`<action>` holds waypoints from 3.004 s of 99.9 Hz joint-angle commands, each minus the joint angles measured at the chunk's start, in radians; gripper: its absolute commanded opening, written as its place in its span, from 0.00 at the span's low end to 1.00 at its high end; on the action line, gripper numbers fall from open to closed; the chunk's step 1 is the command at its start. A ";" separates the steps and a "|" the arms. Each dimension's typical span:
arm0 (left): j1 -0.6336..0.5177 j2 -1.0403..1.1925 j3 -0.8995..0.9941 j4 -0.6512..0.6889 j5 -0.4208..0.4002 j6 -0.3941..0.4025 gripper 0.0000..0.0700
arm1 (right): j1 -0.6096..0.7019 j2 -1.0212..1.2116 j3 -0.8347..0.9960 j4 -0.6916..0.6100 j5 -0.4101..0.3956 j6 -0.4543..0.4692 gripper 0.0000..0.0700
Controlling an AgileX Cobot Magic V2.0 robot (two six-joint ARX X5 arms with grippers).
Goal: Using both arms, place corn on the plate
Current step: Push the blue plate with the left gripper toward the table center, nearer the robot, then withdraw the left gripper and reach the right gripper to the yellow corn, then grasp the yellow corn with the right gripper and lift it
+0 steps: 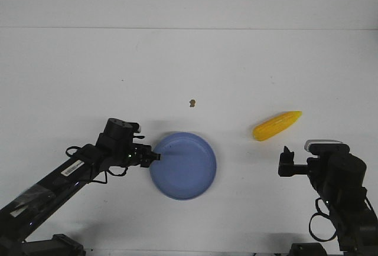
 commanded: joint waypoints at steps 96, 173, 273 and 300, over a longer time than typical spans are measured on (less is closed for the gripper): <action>0.034 -0.134 0.010 0.082 -0.089 0.140 0.80 | 0.000 0.003 0.016 0.014 -0.003 0.010 1.00; 0.135 -0.417 0.010 -0.053 -0.408 0.317 0.79 | -0.005 0.414 0.016 0.274 0.013 0.377 1.00; 0.135 -0.417 0.010 -0.064 -0.408 0.317 0.79 | -0.010 0.799 0.018 0.571 -0.162 0.522 0.45; 0.135 -0.417 0.010 -0.064 -0.408 0.317 0.79 | 0.163 0.617 0.018 0.526 -0.198 0.445 0.45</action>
